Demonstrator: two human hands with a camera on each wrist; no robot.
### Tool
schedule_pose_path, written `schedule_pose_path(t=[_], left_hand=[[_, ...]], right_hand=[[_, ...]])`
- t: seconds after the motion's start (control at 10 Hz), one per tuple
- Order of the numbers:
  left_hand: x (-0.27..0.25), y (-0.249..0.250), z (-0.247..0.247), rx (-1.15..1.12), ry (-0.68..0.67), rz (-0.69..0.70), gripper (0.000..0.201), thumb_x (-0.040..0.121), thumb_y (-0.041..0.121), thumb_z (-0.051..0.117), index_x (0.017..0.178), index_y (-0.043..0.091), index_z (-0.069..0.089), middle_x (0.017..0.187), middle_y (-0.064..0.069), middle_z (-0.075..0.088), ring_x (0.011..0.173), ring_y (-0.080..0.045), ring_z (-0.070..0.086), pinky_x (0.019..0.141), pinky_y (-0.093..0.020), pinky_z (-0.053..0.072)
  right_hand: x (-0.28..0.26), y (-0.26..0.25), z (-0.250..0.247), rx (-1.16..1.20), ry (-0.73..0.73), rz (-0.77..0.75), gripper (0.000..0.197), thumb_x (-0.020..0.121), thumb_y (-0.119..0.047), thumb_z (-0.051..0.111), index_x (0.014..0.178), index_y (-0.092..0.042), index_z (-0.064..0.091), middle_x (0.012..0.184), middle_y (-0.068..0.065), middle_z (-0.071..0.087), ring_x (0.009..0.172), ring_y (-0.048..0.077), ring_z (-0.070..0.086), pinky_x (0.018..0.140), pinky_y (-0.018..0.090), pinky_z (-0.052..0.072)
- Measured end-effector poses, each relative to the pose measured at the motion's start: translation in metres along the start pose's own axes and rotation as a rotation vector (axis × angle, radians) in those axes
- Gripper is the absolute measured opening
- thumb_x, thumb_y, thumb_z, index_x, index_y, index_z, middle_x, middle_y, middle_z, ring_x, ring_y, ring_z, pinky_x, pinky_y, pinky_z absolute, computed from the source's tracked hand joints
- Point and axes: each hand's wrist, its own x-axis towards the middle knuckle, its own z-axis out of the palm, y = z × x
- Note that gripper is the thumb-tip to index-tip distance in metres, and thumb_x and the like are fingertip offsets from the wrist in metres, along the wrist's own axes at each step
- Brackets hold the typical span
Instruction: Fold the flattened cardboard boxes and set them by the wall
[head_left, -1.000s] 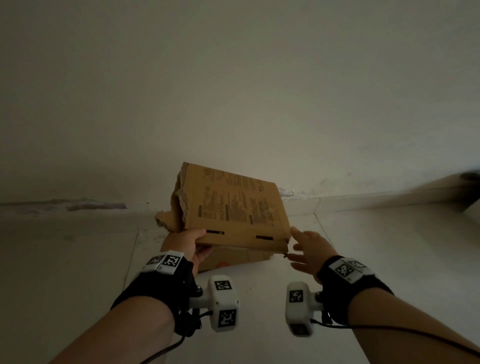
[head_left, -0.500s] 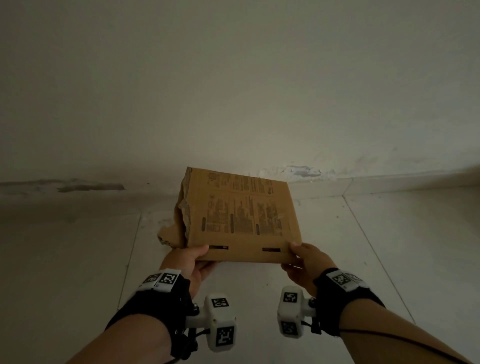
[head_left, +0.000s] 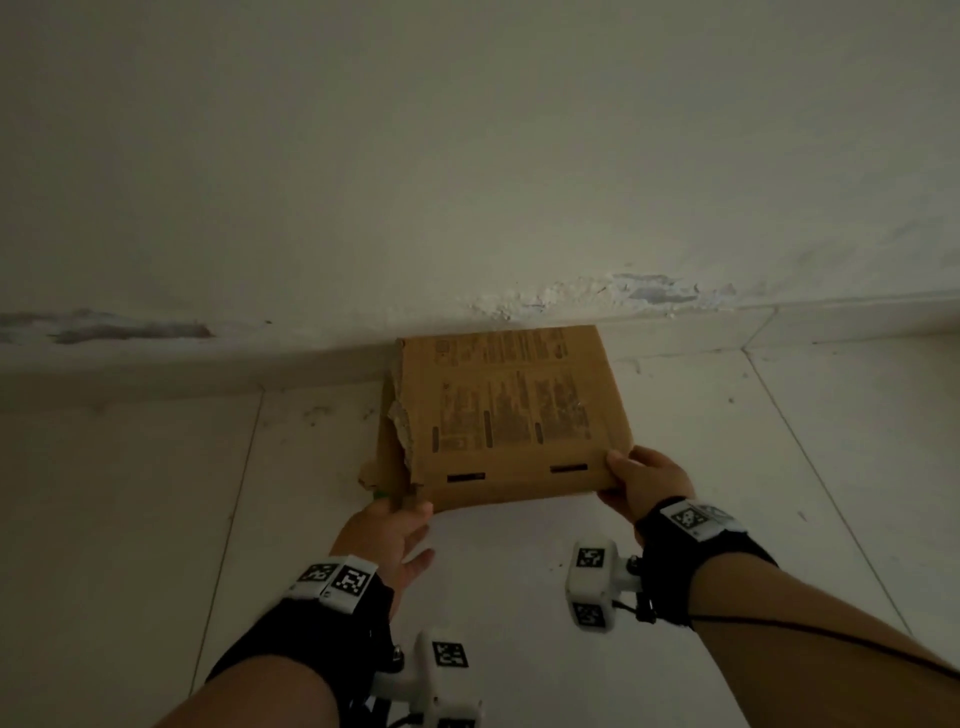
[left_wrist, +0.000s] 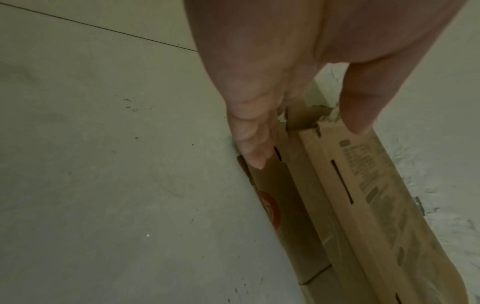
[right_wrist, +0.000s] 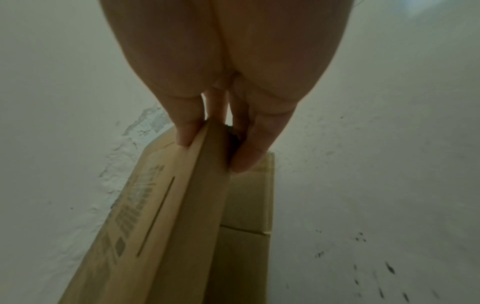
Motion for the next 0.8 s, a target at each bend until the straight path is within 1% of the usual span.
schedule_pose_path(t=[0.1,0.2,0.3,0.4,0.5,0.6,0.7,0.8], left_hand=[[0.012,-0.002,-0.005,0.065,-0.046,0.015,0.060,0.088,0.002,0.052,0.144,0.003,0.030,0.147,-0.020,0.041,0.135,-0.035,0.039,0.104,-0.045,0.035],[0.020,-0.006,-0.004,0.117,-0.077,0.030,0.058,0.087,0.003,0.054,0.141,0.004,0.034,0.149,-0.021,0.038,0.136,-0.037,0.038,0.102,-0.044,0.035],[0.023,-0.009,-0.002,0.130,-0.097,0.029,0.058,0.087,0.001,0.052,0.142,0.006,0.034,0.150,-0.019,0.037,0.137,-0.036,0.037,0.100,-0.042,0.035],[0.023,-0.010,0.000,0.137,-0.110,0.026,0.057,0.088,0.000,0.051,0.142,0.008,0.034,0.150,-0.017,0.037,0.138,-0.035,0.036,0.102,-0.043,0.034],[0.022,-0.010,0.002,0.138,-0.079,0.031,0.063,0.088,0.000,0.051,0.146,0.009,0.028,0.148,-0.017,0.039,0.137,-0.033,0.036,0.101,-0.042,0.035],[0.022,-0.010,0.000,0.127,-0.037,0.026,0.068,0.088,0.001,0.053,0.149,0.009,0.023,0.145,-0.019,0.043,0.136,-0.031,0.038,0.095,-0.038,0.036],[0.013,-0.006,-0.002,0.169,-0.075,0.047,0.063,0.088,0.001,0.051,0.146,0.008,0.027,0.149,-0.020,0.037,0.137,-0.035,0.036,0.094,-0.037,0.035],[0.003,0.000,-0.003,0.177,-0.074,0.082,0.063,0.087,0.002,0.054,0.145,0.011,0.030,0.150,-0.018,0.036,0.137,-0.035,0.037,0.093,-0.036,0.035]], right_hand=[[0.014,-0.001,0.011,-0.079,0.013,-0.001,0.047,0.088,-0.016,0.061,0.133,-0.007,0.049,0.122,0.020,0.057,0.107,0.039,0.059,0.083,0.045,0.055],[0.025,-0.001,0.020,-0.158,-0.019,0.006,0.046,0.090,-0.018,0.056,0.134,-0.006,0.047,0.128,0.018,0.055,0.113,0.038,0.055,0.090,0.045,0.052],[0.030,-0.001,0.027,-0.295,-0.024,0.008,0.045,0.091,-0.023,0.054,0.131,-0.004,0.050,0.123,0.018,0.060,0.109,0.036,0.059,0.090,0.040,0.052],[0.032,0.002,0.032,-0.318,-0.037,0.001,0.045,0.091,-0.023,0.054,0.130,-0.003,0.051,0.106,0.019,0.064,0.099,0.038,0.064,0.088,0.049,0.054],[0.021,0.002,0.034,-0.341,-0.003,0.036,0.042,0.091,-0.023,0.054,0.130,-0.006,0.051,0.082,0.008,0.059,0.091,0.037,0.063,0.089,0.048,0.053],[0.023,0.005,0.031,-0.376,-0.016,0.076,0.040,0.087,-0.022,0.057,0.124,-0.006,0.052,0.114,0.018,0.061,0.098,0.037,0.063,0.086,0.043,0.055],[0.019,0.001,0.027,-0.368,0.027,0.075,0.044,0.079,-0.026,0.062,0.117,-0.007,0.053,0.100,0.020,0.065,0.074,0.033,0.066,0.069,0.043,0.060],[0.009,-0.008,0.020,-0.407,0.029,0.000,0.047,0.077,-0.029,0.063,0.117,-0.006,0.051,0.101,0.018,0.064,0.082,0.034,0.066,0.074,0.046,0.059]])
